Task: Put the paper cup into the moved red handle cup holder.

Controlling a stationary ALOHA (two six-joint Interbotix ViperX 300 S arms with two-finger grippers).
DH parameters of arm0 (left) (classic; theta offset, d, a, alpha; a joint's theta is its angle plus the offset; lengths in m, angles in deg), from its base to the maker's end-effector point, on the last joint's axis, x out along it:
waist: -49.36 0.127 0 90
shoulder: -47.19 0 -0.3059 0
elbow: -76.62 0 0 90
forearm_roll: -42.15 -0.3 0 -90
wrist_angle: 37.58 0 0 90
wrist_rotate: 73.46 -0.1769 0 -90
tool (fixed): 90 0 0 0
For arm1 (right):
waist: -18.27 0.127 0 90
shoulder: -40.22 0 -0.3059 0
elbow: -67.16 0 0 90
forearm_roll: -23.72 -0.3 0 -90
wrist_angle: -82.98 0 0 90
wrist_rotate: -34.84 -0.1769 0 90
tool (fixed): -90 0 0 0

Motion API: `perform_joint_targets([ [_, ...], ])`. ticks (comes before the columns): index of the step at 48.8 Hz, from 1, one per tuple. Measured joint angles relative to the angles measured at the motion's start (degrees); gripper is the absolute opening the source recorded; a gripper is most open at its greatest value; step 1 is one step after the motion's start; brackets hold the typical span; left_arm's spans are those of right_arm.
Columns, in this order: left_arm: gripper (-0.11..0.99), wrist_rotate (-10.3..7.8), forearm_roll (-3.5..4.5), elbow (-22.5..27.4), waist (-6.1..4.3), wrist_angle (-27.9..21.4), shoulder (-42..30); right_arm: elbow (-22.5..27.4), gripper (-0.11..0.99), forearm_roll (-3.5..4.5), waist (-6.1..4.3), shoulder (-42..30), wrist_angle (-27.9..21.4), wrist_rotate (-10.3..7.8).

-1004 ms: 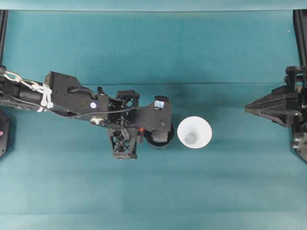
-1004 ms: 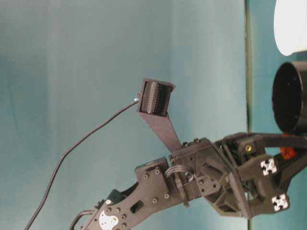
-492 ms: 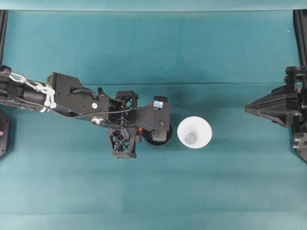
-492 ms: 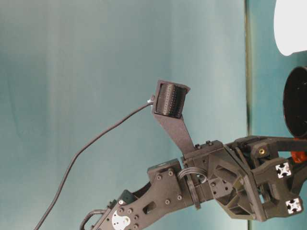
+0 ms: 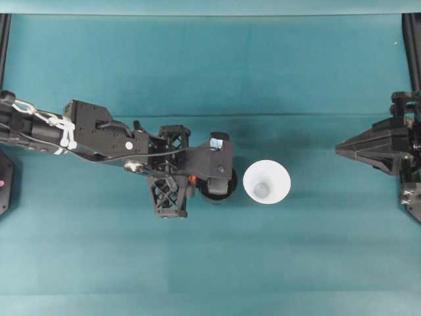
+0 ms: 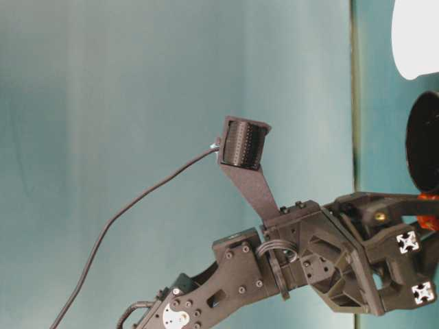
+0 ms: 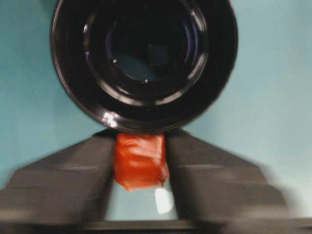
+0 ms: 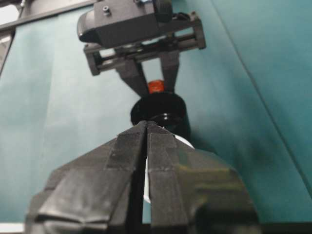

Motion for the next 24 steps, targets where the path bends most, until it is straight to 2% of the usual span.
perform_joint_targets([
  [4,0.86,0.00,0.00,-0.09,0.00,0.97,0.00,0.00,-0.09,0.00,0.00,0.00,-0.09,0.00],
  [7,0.95,0.00,0.00,-0.09,0.00,1.85,0.00,0.00,-0.09,0.00,0.00,0.00,-0.09,0.00],
  [15,0.91,0.00,0.00,-0.35,0.00,1.76,0.09,-0.09,-0.09,0.00,0.00,0.00,-0.09,0.00],
  [24,0.91,-0.35,0.00,-2.11,0.18,-3.69,4.75,-0.09,-0.09,0.00,0.00,0.00,-0.09,-0.26],
])
